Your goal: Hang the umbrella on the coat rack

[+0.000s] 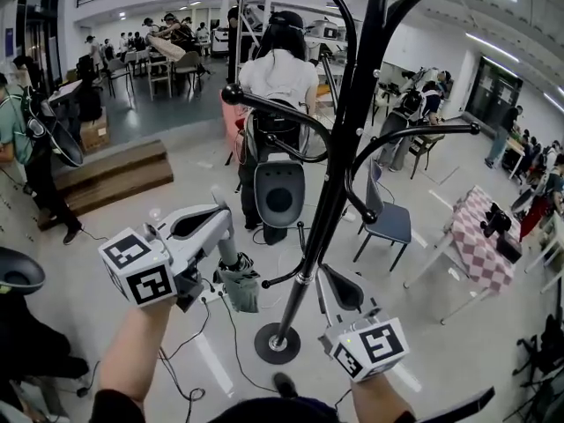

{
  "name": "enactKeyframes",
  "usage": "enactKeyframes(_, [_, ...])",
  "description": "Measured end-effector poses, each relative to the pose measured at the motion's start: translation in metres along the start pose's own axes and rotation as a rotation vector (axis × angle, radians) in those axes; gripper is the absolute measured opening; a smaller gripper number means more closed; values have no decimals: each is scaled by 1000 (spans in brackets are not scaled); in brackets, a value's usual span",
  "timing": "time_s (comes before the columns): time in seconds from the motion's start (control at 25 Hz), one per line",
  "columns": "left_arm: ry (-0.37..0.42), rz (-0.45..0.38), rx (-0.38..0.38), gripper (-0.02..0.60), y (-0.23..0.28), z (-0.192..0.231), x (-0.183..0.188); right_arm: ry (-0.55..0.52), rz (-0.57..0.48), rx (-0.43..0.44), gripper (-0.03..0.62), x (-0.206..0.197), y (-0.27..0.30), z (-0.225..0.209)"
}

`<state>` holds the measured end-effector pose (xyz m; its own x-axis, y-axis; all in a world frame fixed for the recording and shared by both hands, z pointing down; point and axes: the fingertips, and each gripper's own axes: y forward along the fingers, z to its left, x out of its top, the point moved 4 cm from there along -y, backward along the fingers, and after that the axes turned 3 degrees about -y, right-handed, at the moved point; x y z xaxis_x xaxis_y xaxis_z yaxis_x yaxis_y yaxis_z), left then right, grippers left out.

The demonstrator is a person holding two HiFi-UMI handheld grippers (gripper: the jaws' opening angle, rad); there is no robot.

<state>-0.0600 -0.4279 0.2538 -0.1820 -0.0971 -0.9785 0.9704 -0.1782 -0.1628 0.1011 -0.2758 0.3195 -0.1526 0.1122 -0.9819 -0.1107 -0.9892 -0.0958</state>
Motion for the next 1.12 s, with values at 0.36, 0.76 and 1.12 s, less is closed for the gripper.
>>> enactKeyframes(0.36, [-6,16,-27,9,39,25,4,21,-8,-35,6,-8,9,-31])
enactKeyframes(0.76, [34,68,-89,9,106,51,25,39,-7,-80,6,-9,25,-84])
enactKeyframes(1.12, [53,70,-134,9,120,60,21,38,-1,-122,6,-21,27,-95])
